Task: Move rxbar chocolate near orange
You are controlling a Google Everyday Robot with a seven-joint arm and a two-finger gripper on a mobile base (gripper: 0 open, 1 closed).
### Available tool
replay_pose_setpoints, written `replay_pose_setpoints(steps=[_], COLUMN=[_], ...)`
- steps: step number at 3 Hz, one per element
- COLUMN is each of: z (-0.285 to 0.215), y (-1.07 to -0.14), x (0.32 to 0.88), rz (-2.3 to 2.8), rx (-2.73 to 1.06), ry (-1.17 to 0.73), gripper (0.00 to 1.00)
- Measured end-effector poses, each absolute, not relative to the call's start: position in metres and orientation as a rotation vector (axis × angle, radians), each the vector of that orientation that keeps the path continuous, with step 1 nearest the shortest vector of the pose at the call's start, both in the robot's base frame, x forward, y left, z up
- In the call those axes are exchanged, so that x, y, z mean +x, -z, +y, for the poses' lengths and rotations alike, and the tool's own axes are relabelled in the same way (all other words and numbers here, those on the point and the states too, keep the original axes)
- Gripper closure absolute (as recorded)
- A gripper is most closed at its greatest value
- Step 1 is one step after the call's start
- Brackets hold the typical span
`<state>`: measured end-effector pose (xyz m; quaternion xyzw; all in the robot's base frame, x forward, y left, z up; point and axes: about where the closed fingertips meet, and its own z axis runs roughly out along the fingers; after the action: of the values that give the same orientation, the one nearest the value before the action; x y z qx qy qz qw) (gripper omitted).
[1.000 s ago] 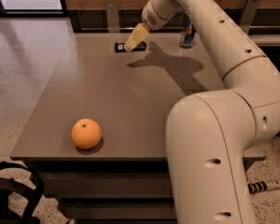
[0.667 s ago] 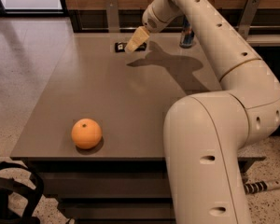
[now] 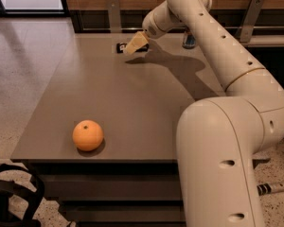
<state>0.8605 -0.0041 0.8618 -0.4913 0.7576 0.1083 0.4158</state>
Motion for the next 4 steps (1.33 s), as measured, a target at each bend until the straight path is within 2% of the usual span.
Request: replay_pose_setpoints(steps=[4], z=[0.0], y=[-0.837], x=[0.864], rz=[1.989], rx=[-1.129], ry=[-0.362], gripper=[0.0])
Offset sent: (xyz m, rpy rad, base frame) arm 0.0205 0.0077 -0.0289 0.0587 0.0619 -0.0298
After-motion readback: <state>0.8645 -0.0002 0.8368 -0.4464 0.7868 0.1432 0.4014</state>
